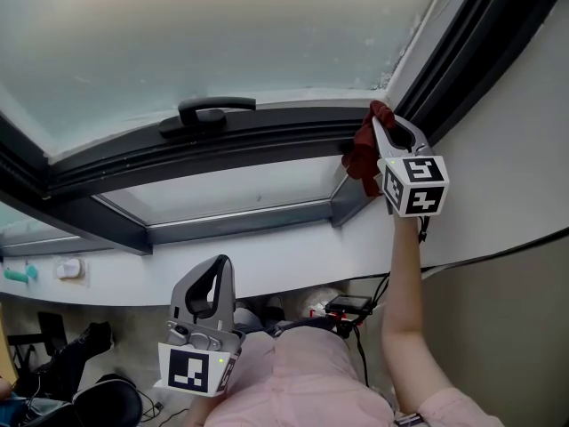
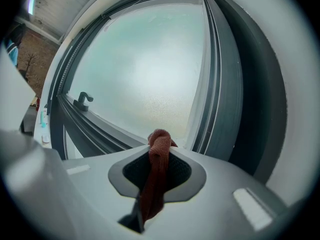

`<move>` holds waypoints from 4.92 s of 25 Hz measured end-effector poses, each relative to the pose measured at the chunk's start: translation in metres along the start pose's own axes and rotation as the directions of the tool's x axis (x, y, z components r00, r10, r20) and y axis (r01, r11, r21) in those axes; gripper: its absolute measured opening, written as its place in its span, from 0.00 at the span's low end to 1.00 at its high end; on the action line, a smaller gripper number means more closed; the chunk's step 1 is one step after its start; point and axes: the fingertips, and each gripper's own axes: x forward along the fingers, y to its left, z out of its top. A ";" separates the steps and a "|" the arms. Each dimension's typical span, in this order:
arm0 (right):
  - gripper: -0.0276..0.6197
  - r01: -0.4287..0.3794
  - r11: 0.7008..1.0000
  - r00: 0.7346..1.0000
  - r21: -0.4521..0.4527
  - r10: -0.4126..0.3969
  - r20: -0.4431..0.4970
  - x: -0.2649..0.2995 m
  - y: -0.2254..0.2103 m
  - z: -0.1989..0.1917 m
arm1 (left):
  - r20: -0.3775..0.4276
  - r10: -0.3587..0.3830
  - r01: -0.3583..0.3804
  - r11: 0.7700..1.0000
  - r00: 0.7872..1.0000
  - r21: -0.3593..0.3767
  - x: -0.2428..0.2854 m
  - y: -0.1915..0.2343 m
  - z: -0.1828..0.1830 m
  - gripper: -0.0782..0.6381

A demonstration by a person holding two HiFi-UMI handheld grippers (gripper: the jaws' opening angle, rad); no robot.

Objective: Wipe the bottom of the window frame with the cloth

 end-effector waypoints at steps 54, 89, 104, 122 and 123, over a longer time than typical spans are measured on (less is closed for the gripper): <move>0.13 -0.400 0.916 0.908 0.039 0.390 0.153 0.015 0.297 0.060 | 0.002 0.104 -0.104 0.994 0.995 -0.043 -0.054 0.079 -0.001 0.11; 0.12 -0.418 0.908 0.899 0.028 0.409 0.159 0.011 0.271 0.050 | 0.011 0.091 -0.090 0.995 0.996 -0.038 -0.039 0.061 0.000 0.11; 0.12 -0.364 0.929 0.924 0.065 0.351 0.154 0.007 0.244 0.042 | 0.007 0.073 -0.072 0.996 0.997 -0.043 -0.038 0.056 0.000 0.11; 0.12 -0.335 0.938 0.934 0.084 0.319 0.159 0.002 0.219 0.033 | 0.013 0.068 -0.067 0.997 0.998 -0.038 -0.034 0.042 0.001 0.11; 0.12 -0.335 0.938 0.934 0.085 0.319 0.160 0.002 0.217 0.032 | 0.013 0.066 -0.066 0.997 0.998 -0.037 -0.033 0.041 0.001 0.11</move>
